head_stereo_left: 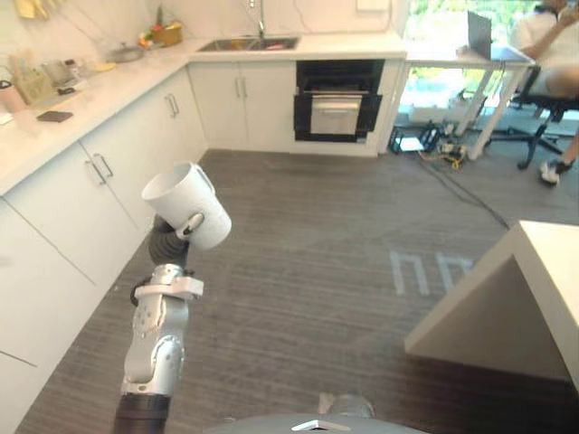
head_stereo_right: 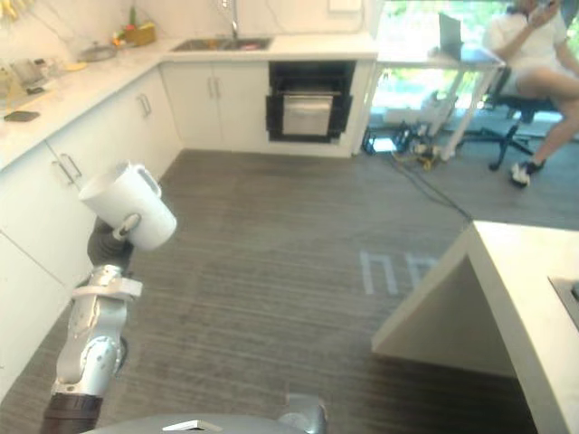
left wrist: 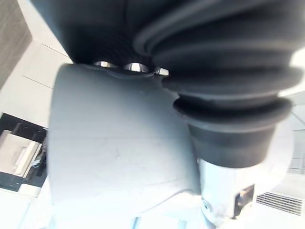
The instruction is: Walk over to the sink, pick up the cup, carry it to the dishwasher, place the cup inside the dishwasher, then close the dishwasher door
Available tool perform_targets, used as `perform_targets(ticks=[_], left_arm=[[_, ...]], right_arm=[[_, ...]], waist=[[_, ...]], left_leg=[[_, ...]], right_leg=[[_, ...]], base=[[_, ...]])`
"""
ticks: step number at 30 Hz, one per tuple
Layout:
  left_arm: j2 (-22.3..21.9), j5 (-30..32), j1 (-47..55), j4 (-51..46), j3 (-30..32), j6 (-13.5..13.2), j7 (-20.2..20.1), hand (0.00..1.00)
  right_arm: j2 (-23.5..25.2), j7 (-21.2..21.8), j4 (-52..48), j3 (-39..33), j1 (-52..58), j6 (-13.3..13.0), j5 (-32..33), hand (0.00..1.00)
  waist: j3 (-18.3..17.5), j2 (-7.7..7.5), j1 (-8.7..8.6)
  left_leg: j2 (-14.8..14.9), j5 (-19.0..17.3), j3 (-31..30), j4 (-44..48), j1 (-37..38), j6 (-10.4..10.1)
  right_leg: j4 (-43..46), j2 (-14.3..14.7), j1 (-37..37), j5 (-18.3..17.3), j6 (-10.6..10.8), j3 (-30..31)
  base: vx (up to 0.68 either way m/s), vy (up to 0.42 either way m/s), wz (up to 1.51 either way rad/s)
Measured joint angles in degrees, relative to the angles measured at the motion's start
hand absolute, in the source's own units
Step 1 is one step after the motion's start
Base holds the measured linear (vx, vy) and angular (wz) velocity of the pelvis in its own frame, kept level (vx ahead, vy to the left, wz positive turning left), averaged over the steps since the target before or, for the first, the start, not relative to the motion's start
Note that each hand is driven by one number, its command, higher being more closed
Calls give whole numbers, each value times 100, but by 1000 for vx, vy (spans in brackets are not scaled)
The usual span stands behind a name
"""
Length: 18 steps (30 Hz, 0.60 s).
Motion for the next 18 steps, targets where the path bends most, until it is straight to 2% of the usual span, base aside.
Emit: perform_targets(ticks=[1, 2, 3, 5, 6, 7, 8, 9, 10, 11, 12, 14, 15, 16, 17, 18], left_arm=[[45, 3, -176, 31, -34, 6, 77, 100], [71, 7, -332, 17, -77, 7, 81, 100], [77, 6, -364, 10, -89, 7, 85, 100], [113, 10, -412, -94, -256, 11, 78, 100], [127, 10, -424, -146, -302, 13, 62, 100], [99, 10, -422, -215, -344, 27, 27, 100], [21, 5, -415, -306, -344, 44, -24, 100], [-61, 4, -403, -399, -352, 73, -51, 100], [-102, 3, -402, -533, -354, 108, -70, 100], [-207, 3, -378, -662, -403, 164, -101, 100], [-267, 3, -343, -716, -453, 202, -114, 100], [-448, 10, -164, -777, -688, 348, -125, 100], [-496, 10, -97, -779, -750, 375, -126, 100], [-591, 14, -1, -781, -849, 377, -162, 100], [-681, 15, 117, -784, -892, 346, -190, 100], [-740, 15, 207, -788, -885, 308, -192, 100]], right_arm=[[101, 25, -6, -1, -38, -5, -3, 0], [217, 56, -10, 10, -1, -5, -4, 0], [266, 68, -19, 14, 9, -4, -4, 0], [480, 121, -279, 83, 80, 11, -2, 0], [537, 125, -364, 135, 114, 17, -2, 0], [578, 125, -458, 165, 210, 29, -1, 0], [556, 102, -454, 167, 296, 69, -2, 0], [548, 100, -453, 141, 321, 105, -2, 0], [524, 92, -451, 92, 323, 120, -2, 0], [430, 107, -461, 66, 353, 124, 7, 0], [396, 95, -463, 70, 363, 111, 6, 0], [355, 7, -453, 191, 365, 123, 8, 0], [335, 9, -460, 197, 376, 125, 8, 0], [322, 10, -530, 177, 426, 121, 9, 0], [277, 8, -691, 201, 550, 130, 6, 0], [255, 37, -793, 284, 576, 127, 8, 0]], waist=[[25, -19, 2], [115, -153, 3], [130, -177, 10], [173, -167, 39], [181, -177, 57], [181, -201, 40], [167, -197, 39], [177, -71, 42], [149, 32, 53], [146, 196, 53], [138, 234, 48], [121, 228, 39], [111, 259, 30], [114, 298, 34], [104, 417, 71], [112, 489, 111]], left_leg=[[35, -71, -32, -28, 104, 6], [26, -114, -54, -113, 235, 7], [27, -137, -83, -146, 316, 2], [145, -345, -164, -191, 481, -111], [162, -498, -196, -133, 591, -175], [152, -711, -302, 13, 707, -240], [212, -1004, -392, 211, 902, -337], [314, -1171, -482, 300, 994, -407], [394, -1278, -482, 380, 1044, -447], [491, -1297, -480, 465, 1137, -482], [521, -1250, -477, 538, 1166, -496], [549, -1053, -481, 1379, 1061, -390], [606, -949, -485, 1926, 851, -443], [752, -354, -564, 3257, 203, -738], [999, 758, -607, 4292, -326, -880], [1139, 1470, -562, 4607, -489, -776]], right_leg=[[-808, 287, -92, -184, 74, -7], [-1779, 442, -137, -120, 175, -67], [-2194, 492, -160, -37, 192, -129], [-4140, 842, -113, 649, 236, -109], [-4513, 874, -59, 748, 247, -103], [-4504, 842, 55, 666, 232, -101], [-4140, 806, 152, 921, 143, -162], [-3658, 794, 95, 912, 127, -290], [-3205, 795, -7, 830, 5, -295], [-2648, 765, -66, 325, -35, -393], [-2446, 730, -54, 111, -35, -446], [-1952, 639, 163, -538, -39, -597], [-1954, 670, 256, -642, -37, -633], [-2002, 737, 492, -798, -35, -702], [-2227, 977, 817, -874, -80, -730], [-2418, 1133, 1023, -895, -125, -684]], base=[[182, 14, 13], [193, -46, 25], [201, -83, 23], [307, -135, 26], [465, -237, 46], [523, -288, 66], [552, -294, 76], [438, -234, 75], [398, -213, 69], [322, -171, 58], [407, -204, 54], [384, -211, 42], [339, -205, 35], [330, -168, 17], [435, -156, 1], [524, -96, -24]])
